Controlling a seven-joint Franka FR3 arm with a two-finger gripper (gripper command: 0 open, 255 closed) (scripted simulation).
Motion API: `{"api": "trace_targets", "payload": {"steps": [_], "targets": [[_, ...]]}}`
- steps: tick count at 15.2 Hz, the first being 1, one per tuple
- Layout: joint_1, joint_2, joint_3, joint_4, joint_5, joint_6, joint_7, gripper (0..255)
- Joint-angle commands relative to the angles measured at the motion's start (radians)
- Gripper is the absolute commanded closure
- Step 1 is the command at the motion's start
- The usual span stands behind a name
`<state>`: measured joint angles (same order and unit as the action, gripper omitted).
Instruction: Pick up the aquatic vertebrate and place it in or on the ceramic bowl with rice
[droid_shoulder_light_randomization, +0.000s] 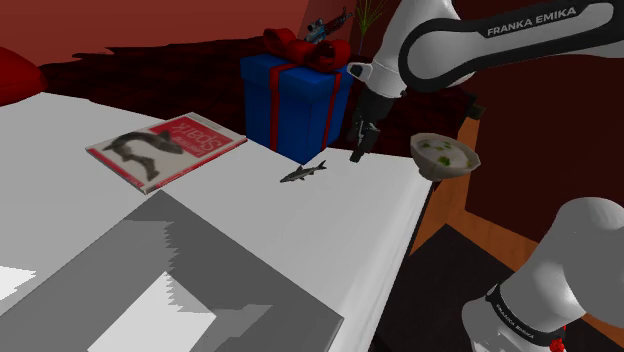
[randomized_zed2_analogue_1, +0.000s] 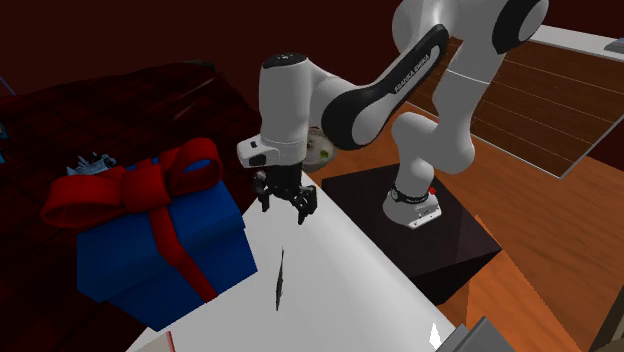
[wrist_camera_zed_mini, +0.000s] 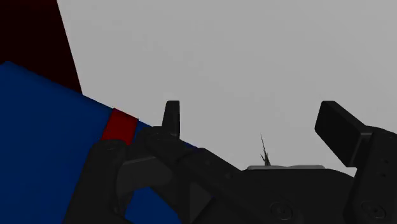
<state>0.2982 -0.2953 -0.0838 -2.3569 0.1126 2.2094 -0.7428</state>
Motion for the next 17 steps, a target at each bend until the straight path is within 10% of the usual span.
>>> {"api": "trace_targets", "payload": {"steps": [1,8,17], "targets": [[0.034,0.044,-0.004,0.019,0.042,0.041,-0.086,0],[0.134,0.169,0.008,0.096,0.188,0.124,-0.350,0],[0.149,0.241,0.017,0.075,0.221,0.217,-0.371,0]]}}
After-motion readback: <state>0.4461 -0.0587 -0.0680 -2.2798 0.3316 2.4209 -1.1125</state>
